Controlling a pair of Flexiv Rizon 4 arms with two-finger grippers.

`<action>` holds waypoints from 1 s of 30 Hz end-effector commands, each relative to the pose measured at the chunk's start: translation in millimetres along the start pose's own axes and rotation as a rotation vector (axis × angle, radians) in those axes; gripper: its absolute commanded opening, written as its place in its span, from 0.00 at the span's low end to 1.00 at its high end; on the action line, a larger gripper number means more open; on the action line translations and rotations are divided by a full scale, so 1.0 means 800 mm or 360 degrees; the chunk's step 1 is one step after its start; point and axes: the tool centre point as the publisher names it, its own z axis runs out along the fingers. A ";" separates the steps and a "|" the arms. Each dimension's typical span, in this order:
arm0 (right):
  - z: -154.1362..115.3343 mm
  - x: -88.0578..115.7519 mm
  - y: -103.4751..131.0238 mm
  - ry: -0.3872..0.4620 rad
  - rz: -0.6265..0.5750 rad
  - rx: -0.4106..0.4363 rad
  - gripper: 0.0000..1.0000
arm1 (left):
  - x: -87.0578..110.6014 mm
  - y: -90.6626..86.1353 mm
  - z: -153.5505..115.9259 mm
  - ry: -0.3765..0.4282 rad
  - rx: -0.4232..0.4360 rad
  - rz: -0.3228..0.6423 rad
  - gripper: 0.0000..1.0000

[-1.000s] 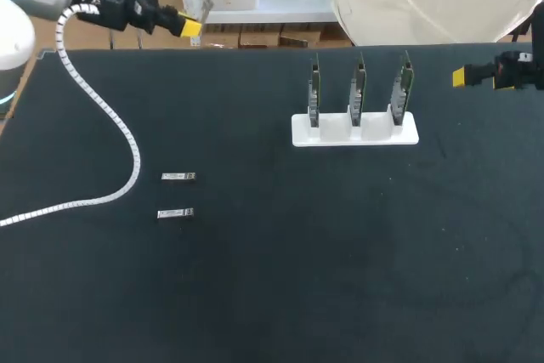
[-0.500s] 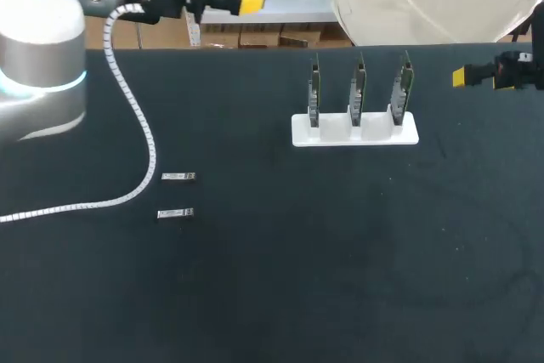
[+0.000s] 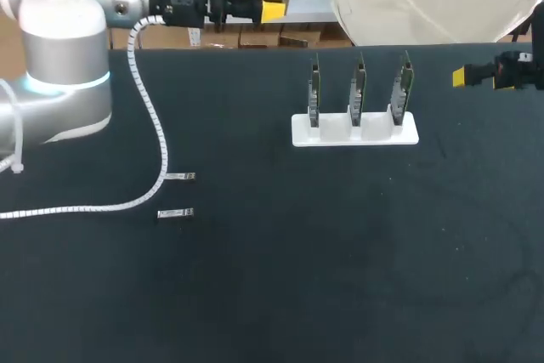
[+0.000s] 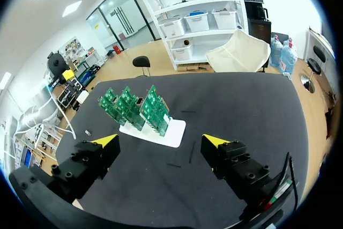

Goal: Pick up the optical module with the left hand, and insert it into the network port with the right hand.

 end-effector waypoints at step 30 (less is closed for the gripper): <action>0.000 0.000 0.000 0.0000 0.0000 0.0000 1.00 | 0.053 -0.015 0.041 -0.0036 0.0095 0.0013 0.00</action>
